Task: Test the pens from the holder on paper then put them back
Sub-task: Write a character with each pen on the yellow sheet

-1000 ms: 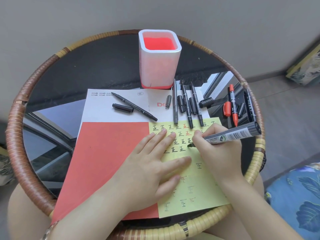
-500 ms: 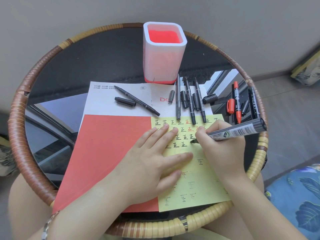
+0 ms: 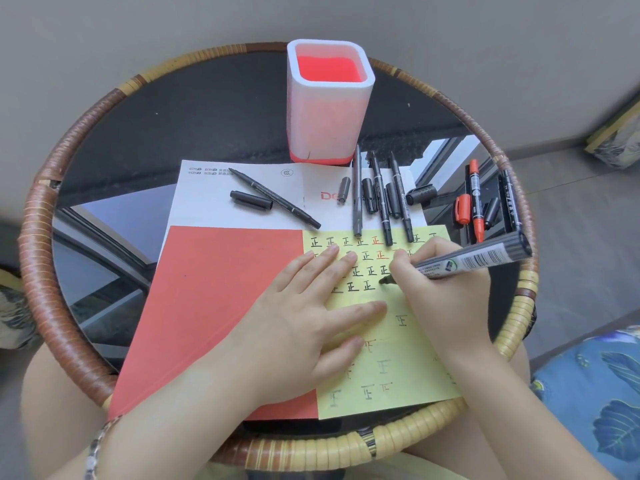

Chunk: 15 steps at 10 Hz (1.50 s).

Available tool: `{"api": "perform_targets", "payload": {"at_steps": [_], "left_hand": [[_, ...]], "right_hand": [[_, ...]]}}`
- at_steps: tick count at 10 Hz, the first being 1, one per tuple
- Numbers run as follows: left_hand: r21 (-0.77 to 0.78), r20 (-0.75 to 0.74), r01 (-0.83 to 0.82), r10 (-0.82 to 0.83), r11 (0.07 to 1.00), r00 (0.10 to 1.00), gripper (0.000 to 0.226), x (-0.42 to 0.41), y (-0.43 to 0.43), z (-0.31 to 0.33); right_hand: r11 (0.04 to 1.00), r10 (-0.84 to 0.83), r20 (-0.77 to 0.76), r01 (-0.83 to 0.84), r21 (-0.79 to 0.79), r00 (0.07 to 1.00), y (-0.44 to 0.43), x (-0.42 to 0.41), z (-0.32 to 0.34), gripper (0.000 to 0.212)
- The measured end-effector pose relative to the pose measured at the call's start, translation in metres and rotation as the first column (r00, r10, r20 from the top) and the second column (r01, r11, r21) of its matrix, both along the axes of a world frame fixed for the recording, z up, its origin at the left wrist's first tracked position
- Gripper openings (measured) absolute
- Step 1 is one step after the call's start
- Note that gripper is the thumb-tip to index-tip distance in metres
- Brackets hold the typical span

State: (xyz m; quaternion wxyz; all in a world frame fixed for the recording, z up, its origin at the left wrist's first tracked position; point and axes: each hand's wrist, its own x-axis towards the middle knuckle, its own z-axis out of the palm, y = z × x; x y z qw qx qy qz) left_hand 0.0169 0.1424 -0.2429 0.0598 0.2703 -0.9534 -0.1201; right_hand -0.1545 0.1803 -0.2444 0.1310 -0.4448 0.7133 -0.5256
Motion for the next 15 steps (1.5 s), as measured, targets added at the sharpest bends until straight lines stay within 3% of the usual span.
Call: {"api": "perform_targets", "payload": {"at_steps": [6,8,9,11,12,13,14,15], "left_hand": [[-0.001,-0.004,-0.002,0.002,1.000,1.000,0.041,0.000,0.000,0.000],[-0.019,-0.011,0.003,-0.004,1.000,1.000,0.040,0.001,0.000,-0.001],[-0.032,-0.007,0.011,-0.011,0.999,1.000,0.041,0.001,-0.001,-0.001],[-0.071,0.007,0.039,-0.038,0.997,0.999,0.038,0.001,0.000,-0.002],[-0.114,0.005,0.042,-0.042,0.993,0.999,0.031,-0.005,-0.002,0.001],[-0.129,0.015,0.037,-0.035,0.991,0.999,0.029,-0.013,0.000,0.002],[-0.138,0.017,0.025,-0.023,0.990,1.000,0.028,-0.017,0.002,0.000],[-0.148,0.012,0.021,-0.020,0.989,1.000,0.033,-0.016,0.003,-0.004]], "right_hand": [[1.000,-0.002,-0.070,0.002,-0.006,0.998,0.004,-0.002,-0.001,0.026],[0.991,-0.078,0.060,0.084,-0.101,0.995,0.006,-0.006,0.006,0.022],[0.994,-0.065,0.144,0.076,-0.075,0.987,0.004,-0.008,0.009,0.025],[0.999,0.052,0.081,-0.053,0.005,0.995,0.012,-0.026,0.024,0.015],[0.993,0.065,0.014,-0.066,0.098,0.998,0.011,-0.043,0.036,0.028],[0.987,0.102,-0.211,-0.072,0.145,0.972,0.003,-0.061,0.048,0.014],[0.945,0.260,-0.594,-0.075,0.318,0.761,-0.013,-0.083,0.056,0.030],[0.926,0.326,-0.763,-0.027,0.376,0.558,-0.026,-0.089,0.054,0.051]]}}
